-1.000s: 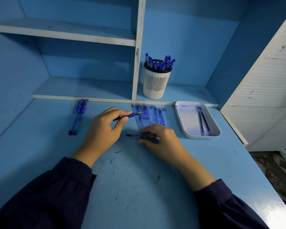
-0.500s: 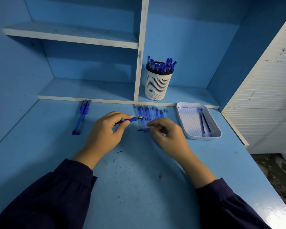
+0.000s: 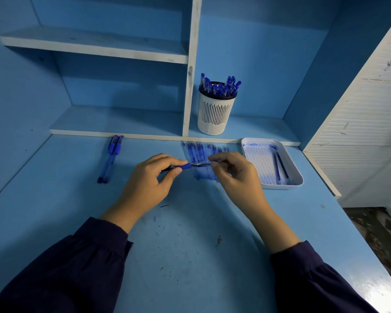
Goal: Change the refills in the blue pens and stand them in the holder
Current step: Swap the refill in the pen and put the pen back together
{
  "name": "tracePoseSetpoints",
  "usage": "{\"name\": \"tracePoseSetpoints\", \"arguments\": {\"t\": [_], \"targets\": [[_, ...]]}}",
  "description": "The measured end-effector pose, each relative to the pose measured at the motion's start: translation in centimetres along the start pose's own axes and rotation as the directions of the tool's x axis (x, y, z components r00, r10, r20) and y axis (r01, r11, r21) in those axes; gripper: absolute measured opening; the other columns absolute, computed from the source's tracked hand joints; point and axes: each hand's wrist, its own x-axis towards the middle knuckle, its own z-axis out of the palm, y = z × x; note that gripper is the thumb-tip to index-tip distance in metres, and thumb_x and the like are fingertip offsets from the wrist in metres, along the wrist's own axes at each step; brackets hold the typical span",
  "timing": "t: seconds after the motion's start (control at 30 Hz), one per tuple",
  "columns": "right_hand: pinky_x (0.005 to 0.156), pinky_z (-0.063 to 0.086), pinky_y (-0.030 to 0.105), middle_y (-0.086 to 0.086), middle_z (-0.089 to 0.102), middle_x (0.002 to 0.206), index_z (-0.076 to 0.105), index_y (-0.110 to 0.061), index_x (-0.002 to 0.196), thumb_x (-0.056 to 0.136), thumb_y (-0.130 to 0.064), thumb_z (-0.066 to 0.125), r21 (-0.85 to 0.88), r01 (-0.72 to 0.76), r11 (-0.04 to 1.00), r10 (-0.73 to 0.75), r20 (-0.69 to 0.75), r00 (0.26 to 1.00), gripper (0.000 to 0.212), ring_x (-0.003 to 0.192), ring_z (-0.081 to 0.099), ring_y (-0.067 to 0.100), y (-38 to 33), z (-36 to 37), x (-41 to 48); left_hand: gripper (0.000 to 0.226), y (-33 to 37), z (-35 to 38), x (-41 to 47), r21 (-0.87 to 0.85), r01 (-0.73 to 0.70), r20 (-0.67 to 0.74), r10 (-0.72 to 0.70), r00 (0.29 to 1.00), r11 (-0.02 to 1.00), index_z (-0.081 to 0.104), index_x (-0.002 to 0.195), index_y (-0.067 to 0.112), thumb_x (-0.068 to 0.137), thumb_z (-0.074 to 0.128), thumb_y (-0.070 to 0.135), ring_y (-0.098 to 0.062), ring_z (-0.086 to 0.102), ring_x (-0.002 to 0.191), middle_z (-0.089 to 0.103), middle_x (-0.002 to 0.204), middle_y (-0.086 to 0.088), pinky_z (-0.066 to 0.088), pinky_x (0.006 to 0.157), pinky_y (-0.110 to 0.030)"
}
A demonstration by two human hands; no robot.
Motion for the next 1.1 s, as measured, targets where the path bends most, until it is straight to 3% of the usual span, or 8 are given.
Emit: {"name": "tracePoseSetpoints", "arguments": {"t": [0.17,0.3,0.47,0.63,0.73,0.87,1.1], "targets": [[0.069,0.042,0.014,-0.015,0.058,0.073,0.074,-0.013,0.095,0.087,-0.007,0.069,-0.002,0.018,1.000,-0.018,0.076,0.997,0.011,0.065,0.054,0.003,0.1,0.5,-0.5,0.018,0.0,0.4,-0.1,-0.016,-0.027,0.001,0.027,1.000,1.000,0.075,0.102,0.008,0.088,0.068,-0.002,-0.003,0.064,0.088,0.069,0.093,0.007,0.053,0.079,-0.022],[0.067,0.041,0.014,-0.004,0.063,0.070,0.077,-0.017,0.094,0.084,-0.011,0.073,-0.047,0.012,0.999,-0.008,0.096,0.995,0.012,0.064,0.055,0.004,0.4,0.2,-0.8,0.021,-0.5,0.3,-0.2,-0.029,-0.035,0.018,0.035,0.999,0.999,0.076,0.102,0.007,0.087,0.068,-0.004,-0.008,0.065,0.082,0.070,0.089,0.001,0.055,0.075,-0.029],[0.066,0.039,0.010,-0.012,0.061,0.067,0.078,-0.017,0.093,0.082,-0.010,0.074,-0.076,0.006,0.997,0.002,0.097,0.995,0.013,0.063,0.055,0.002,0.8,0.2,-1.1,0.023,-0.4,0.6,-0.3,-0.044,-0.030,0.056,0.032,0.998,0.999,0.077,0.100,0.008,0.085,0.068,-0.007,-0.006,0.065,0.082,0.070,0.088,0.003,0.054,0.073,-0.028],[0.074,0.049,0.018,-0.003,0.071,0.082,0.073,-0.013,0.097,0.087,-0.009,0.069,0.096,-0.002,0.995,-0.004,0.066,0.998,0.011,0.073,0.065,0.006,-0.3,0.7,-0.9,0.020,0.2,0.6,0.1,-0.077,0.021,0.002,-0.021,1.000,0.997,0.074,0.101,0.013,0.089,0.067,-0.002,-0.007,0.065,0.086,0.070,0.091,0.008,0.053,0.077,-0.025],[0.080,0.052,0.021,-0.001,0.071,0.084,0.069,-0.012,0.104,0.088,-0.006,0.068,0.128,0.054,0.990,-0.059,0.033,0.998,0.017,0.078,0.067,0.008,-0.9,1.0,-0.9,0.020,0.7,0.9,0.4,-0.092,0.014,-0.039,-0.018,0.999,0.996,0.073,0.104,0.012,0.090,0.066,-0.001,-0.005,0.064,0.089,0.069,0.095,0.008,0.052,0.081,-0.019],[0.084,0.053,0.027,-0.011,0.067,0.090,0.069,-0.014,0.109,0.089,-0.006,0.066,0.049,0.129,0.990,-0.126,-0.054,0.991,0.022,0.084,0.065,0.010,-1.0,1.3,-1.3,0.018,0.4,0.8,0.5,-0.061,0.006,-0.044,-0.008,0.999,0.998,0.071,0.110,0.010,0.092,0.065,0.007,-0.003,0.064,0.097,0.070,0.101,0.006,0.049,0.088,-0.016],[0.078,0.051,0.021,-0.022,0.060,0.089,0.057,-0.014,0.106,0.088,-0.003,0.066,-0.089,0.304,0.949,-0.316,-0.296,0.901,0.023,0.082,0.062,0.000,-2.5,-1.0,0.0,0.026,-1.4,1.0,0.8,0.087,0.216,-0.119,-0.206,0.971,0.972,0.068,0.121,0.011,0.098,0.056,0.014,-0.011,0.062,0.107,0.068,0.118,-0.001,0.047,0.094,-0.020]]}}
